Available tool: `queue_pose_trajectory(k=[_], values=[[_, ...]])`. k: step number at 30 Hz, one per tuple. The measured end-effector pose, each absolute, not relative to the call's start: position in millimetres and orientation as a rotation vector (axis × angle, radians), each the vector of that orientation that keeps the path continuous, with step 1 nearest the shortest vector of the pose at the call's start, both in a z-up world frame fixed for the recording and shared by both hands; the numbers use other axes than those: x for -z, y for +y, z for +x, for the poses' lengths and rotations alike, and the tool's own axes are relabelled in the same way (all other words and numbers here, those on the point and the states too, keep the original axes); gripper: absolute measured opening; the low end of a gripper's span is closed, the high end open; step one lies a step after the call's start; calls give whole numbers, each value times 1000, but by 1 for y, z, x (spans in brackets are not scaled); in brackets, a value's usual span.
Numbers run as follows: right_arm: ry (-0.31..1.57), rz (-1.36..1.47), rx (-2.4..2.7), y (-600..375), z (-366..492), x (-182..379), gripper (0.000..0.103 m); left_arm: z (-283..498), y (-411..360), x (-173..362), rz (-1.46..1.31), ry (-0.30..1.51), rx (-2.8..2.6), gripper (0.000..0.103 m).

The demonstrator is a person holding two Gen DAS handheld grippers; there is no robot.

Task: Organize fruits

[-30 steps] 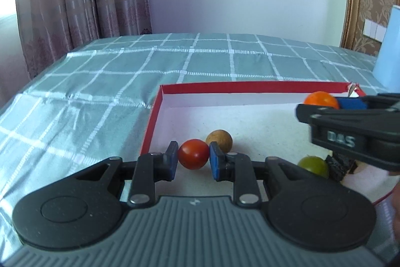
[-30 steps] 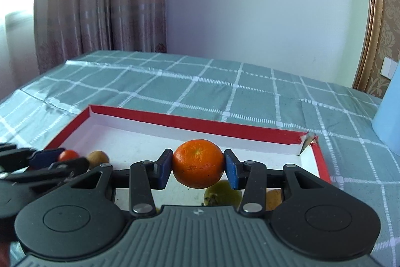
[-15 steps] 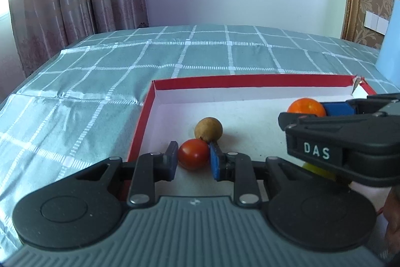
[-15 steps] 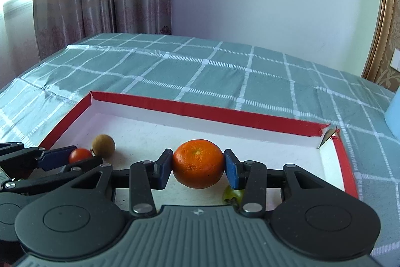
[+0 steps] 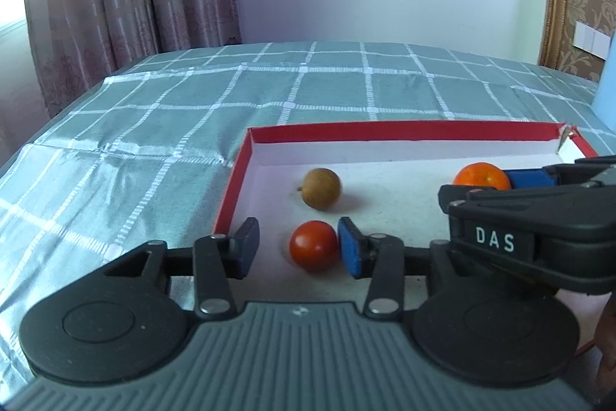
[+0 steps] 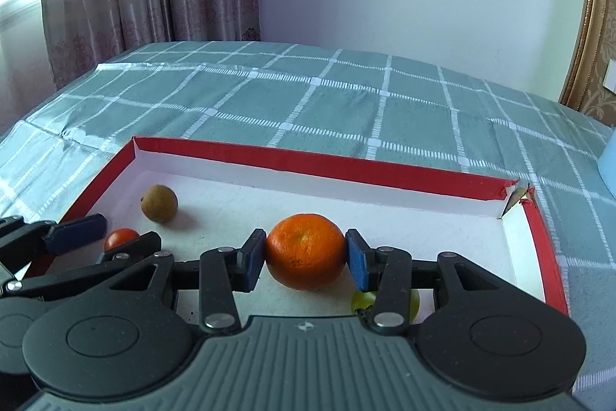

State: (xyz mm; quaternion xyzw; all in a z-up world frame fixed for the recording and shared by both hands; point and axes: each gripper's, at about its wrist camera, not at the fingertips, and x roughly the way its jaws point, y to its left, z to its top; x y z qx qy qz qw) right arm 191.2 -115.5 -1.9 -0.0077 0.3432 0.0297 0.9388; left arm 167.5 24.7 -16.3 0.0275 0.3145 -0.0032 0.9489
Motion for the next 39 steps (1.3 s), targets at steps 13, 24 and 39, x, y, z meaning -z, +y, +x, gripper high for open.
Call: queue_pose_trajectory(k=[13,24,39], values=[[632,1,-83,-117,178,-4,81,156,9,19,146,608,34,86],[582,11,-22,-117,155,-7,81,151,21,15,85,616,61,87],[515,109,74,-146,109,-10,84,137,25,11,49,604,71,89]])
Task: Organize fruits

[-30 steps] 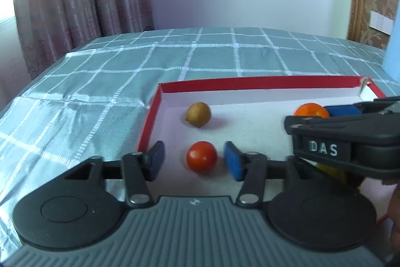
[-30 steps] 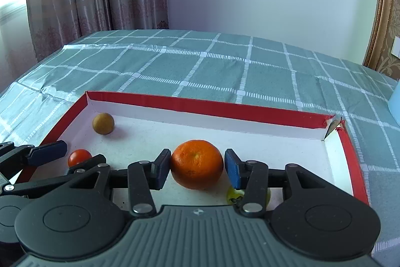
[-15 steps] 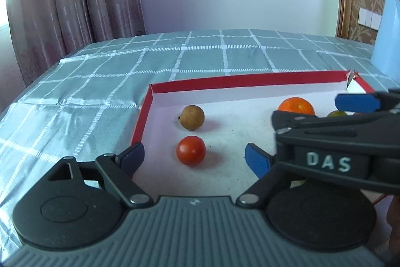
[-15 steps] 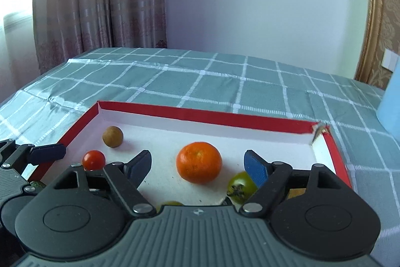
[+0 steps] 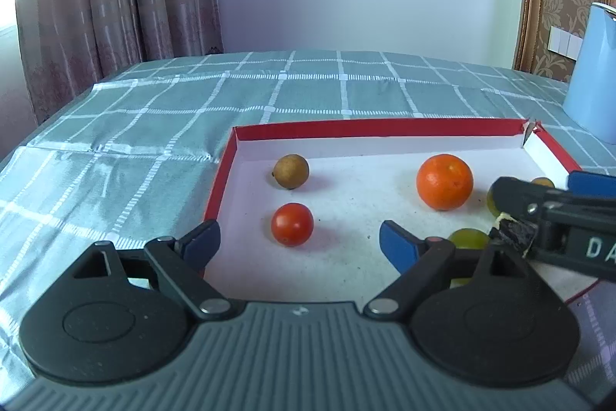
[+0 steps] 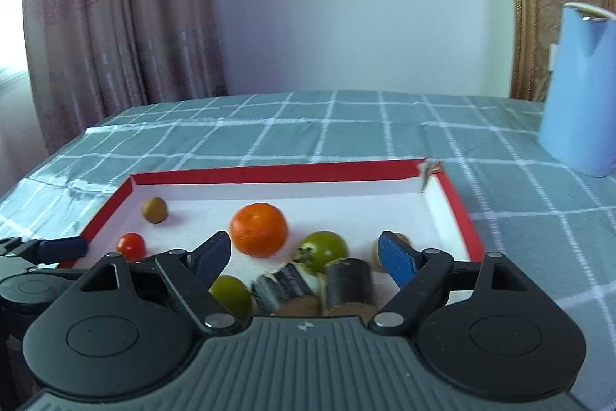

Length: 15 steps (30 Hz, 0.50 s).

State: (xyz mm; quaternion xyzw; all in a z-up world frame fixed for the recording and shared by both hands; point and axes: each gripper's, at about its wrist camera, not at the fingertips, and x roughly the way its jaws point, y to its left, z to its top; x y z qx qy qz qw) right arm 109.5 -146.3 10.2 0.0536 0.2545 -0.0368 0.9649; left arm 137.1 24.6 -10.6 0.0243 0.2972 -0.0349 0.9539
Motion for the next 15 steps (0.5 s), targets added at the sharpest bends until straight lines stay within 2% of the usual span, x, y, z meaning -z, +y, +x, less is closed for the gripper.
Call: queue_pose_trajectory(k=[6,10,12,15], values=[[468,94,103,-152,86,-10,84,124,26,4,36,576,63,90],[441,104,119,-157,70,-8,85,108,28,-4,8,540,30,103],[442,118,124,-158,67,-5,89,103,25,-7,26,511,-5,103],[431,103,143,-157,62,-4,89,97,22,-9,44,531,2,103]])
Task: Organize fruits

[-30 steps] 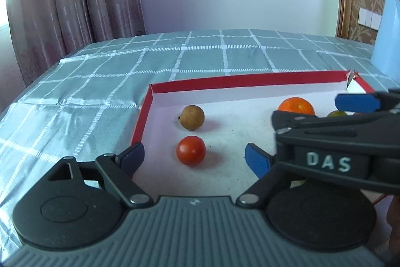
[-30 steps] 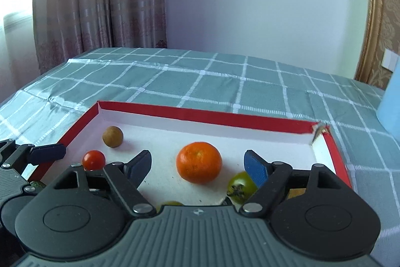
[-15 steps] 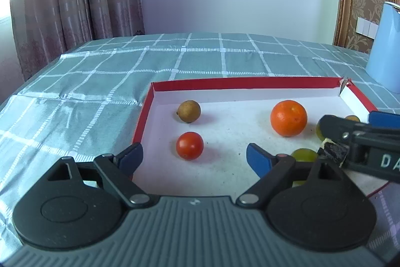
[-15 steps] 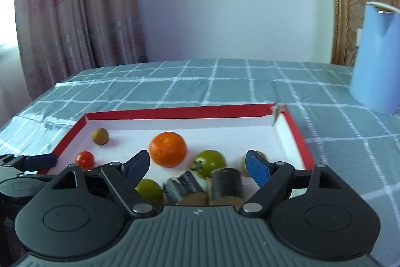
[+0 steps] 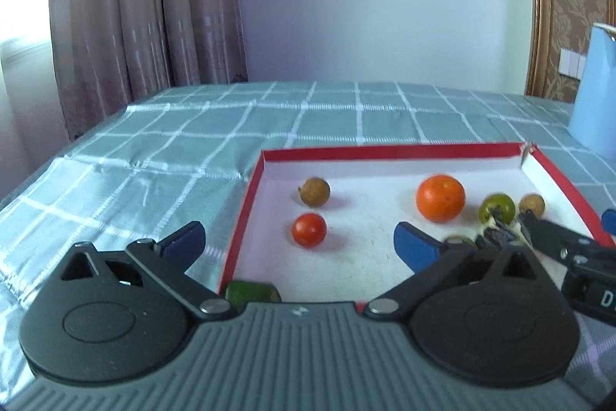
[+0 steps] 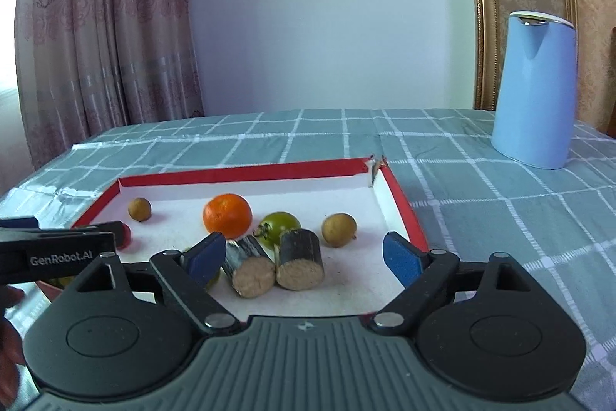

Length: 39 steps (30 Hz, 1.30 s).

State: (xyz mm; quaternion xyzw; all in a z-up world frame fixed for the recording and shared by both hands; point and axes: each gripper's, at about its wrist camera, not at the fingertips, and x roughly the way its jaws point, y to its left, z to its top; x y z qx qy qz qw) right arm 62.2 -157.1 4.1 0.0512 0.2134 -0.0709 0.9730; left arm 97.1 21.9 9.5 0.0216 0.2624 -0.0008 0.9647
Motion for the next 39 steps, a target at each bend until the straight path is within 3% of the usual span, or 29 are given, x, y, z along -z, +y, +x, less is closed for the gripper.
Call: queue_pose_trajectory(k=[21,39], values=[[349,120,119,-151,-8,-2,90,20,9,-9,50,557,13,103],[369,142,126,-153,-19,3,93,4,9,-8,74,565,19,103]])
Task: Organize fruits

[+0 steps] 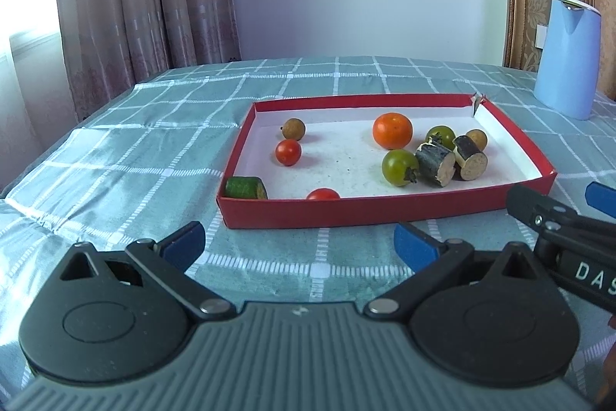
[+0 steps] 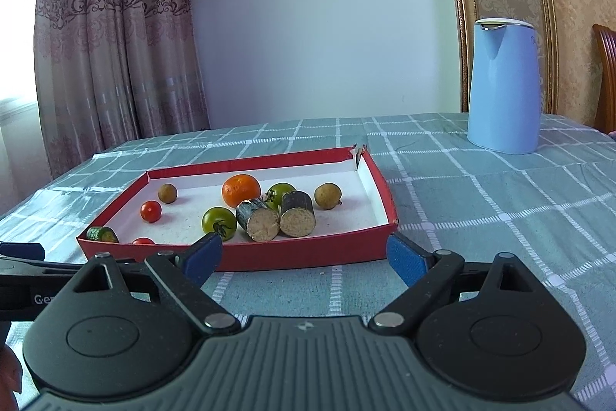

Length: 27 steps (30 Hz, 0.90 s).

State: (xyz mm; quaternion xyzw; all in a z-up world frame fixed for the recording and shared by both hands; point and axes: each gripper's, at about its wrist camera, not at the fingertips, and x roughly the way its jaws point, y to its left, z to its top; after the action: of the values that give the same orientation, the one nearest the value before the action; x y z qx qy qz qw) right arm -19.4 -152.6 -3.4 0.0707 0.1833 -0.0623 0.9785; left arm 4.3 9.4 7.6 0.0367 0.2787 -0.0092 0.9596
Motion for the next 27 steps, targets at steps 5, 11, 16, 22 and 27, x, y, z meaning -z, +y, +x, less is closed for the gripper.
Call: queue_pose_trajectory(k=[5,11,16,22,27], values=[[371,142,133,-153,-19,4,93,3,10,-8,79,563,20,103],[373,138,132,-153,-19,4,93,1,9,-10,102,547,6,103],[378,137,129,-152,-19,4,93,0,8,-9,116,546,0,103],[376,141,130,-154,-19,4,93,0,10,-9,107,550,9,103],[382,141,137,-154,-18,5,93,1,8,-8,119,551,15,103]])
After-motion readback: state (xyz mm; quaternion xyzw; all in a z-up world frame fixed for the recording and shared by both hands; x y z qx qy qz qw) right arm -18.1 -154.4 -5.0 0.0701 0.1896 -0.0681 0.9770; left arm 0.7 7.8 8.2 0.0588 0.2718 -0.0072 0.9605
